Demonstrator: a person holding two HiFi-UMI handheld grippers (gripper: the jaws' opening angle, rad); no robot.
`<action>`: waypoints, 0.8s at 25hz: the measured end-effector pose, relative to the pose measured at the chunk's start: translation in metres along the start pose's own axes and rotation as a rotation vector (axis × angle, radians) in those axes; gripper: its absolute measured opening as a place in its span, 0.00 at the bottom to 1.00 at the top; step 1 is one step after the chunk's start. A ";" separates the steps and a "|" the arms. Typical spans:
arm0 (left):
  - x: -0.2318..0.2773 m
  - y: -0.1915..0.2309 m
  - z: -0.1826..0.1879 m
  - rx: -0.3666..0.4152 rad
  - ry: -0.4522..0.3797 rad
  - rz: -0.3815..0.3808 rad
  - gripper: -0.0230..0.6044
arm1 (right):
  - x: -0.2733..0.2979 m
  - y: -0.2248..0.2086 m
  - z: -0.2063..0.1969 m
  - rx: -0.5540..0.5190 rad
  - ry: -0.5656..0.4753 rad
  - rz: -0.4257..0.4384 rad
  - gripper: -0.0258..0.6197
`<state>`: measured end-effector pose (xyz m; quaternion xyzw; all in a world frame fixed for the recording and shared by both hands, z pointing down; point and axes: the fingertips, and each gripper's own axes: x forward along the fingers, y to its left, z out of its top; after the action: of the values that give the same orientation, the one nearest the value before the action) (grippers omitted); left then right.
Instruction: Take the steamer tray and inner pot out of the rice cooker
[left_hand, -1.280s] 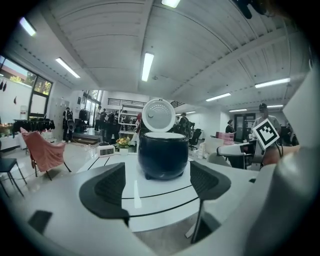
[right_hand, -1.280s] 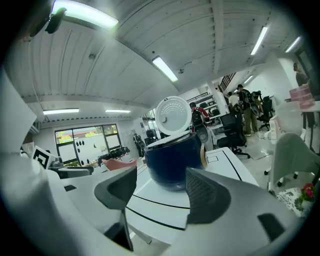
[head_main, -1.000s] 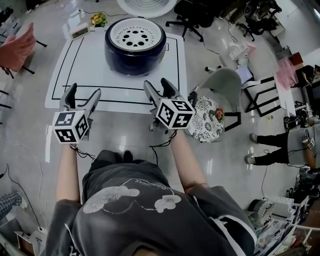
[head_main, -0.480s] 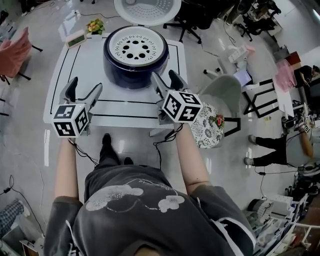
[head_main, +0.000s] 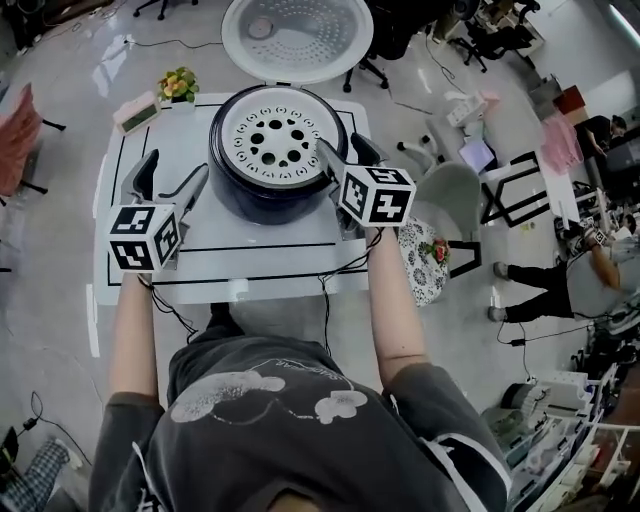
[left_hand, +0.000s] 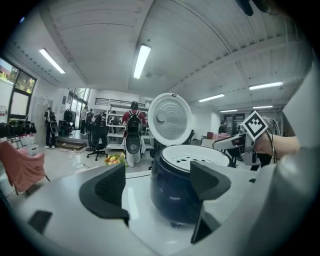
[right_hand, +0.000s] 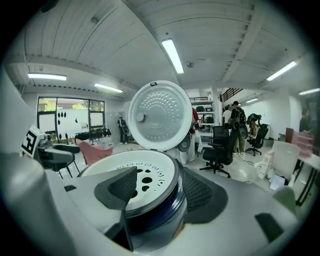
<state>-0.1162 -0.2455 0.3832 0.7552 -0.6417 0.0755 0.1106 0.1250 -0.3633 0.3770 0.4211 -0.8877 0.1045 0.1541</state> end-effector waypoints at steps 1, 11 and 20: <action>0.007 0.004 0.003 0.004 0.000 -0.012 0.67 | 0.006 -0.002 0.001 -0.010 0.013 -0.011 0.50; 0.049 0.034 0.017 0.017 0.015 -0.121 0.67 | 0.052 -0.015 0.003 -0.130 0.194 -0.074 0.50; 0.081 0.041 0.016 0.031 0.043 -0.209 0.67 | 0.072 -0.033 -0.013 -0.263 0.391 -0.145 0.50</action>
<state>-0.1440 -0.3328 0.3913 0.8179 -0.5555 0.0898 0.1200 0.1098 -0.4311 0.4164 0.4319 -0.8144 0.0565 0.3836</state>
